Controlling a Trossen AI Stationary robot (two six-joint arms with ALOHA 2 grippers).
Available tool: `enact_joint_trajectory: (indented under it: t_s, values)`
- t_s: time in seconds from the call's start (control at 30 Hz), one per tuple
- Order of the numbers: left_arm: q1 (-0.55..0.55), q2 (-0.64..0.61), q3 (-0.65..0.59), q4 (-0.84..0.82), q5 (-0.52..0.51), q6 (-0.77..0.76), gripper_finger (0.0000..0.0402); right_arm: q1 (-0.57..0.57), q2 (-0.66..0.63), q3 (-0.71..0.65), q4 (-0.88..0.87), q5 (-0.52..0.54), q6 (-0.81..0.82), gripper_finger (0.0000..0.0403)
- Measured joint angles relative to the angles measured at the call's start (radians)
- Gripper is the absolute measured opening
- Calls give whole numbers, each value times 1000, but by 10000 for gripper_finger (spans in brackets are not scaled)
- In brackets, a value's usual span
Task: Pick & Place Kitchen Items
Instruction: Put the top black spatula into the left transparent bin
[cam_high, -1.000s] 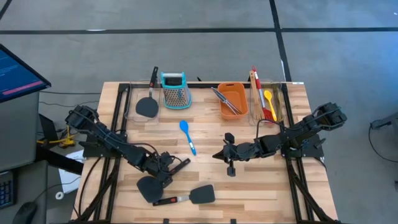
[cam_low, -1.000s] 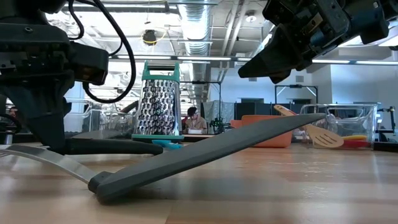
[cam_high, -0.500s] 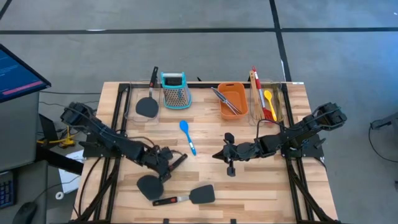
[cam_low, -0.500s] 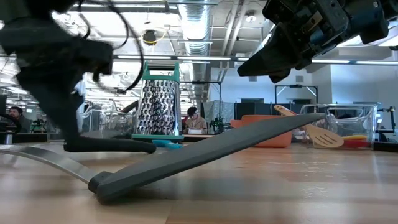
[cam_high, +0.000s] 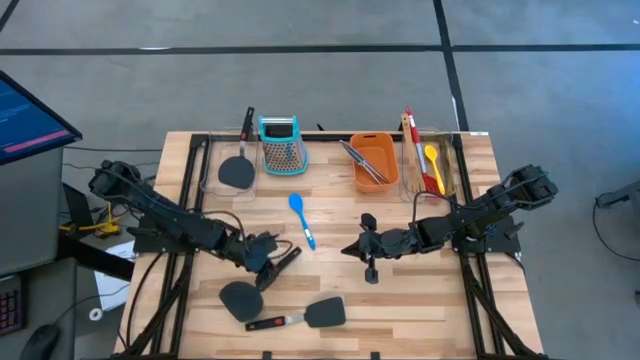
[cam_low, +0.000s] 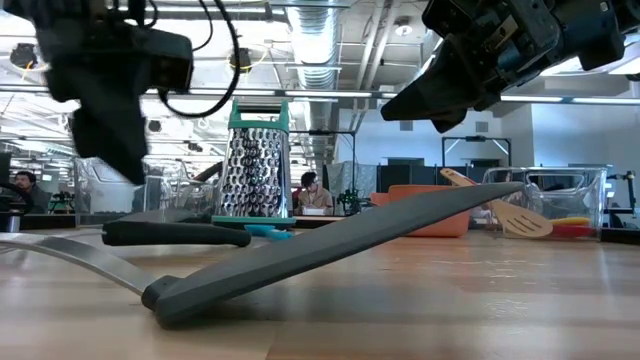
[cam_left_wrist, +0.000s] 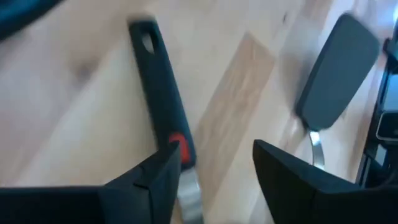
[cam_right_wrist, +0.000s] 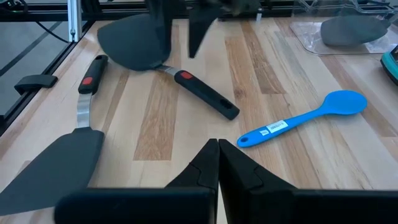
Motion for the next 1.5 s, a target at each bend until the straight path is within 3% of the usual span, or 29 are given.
enact_joint_trajectory:
  t_s: [0.2,0.37,0.47,0.8,1.07,1.5]
  values:
    - [-92,81,0,52,-3,-159,114,0,0,0,2,0,-24,0]
    - [-143,142,2,191,-52,-184,39,0,0,0,3,0,-24,0]
    - [-155,189,2,188,-55,-219,7,0,0,0,6,0,-24,0]
    - [-136,247,5,103,-81,-230,1,0,0,0,8,0,-24,0]
    - [-82,242,7,25,-190,-117,1,0,0,0,12,0,-24,0]
    - [22,244,3,-9,-284,35,1,0,0,0,12,0,-24,0]
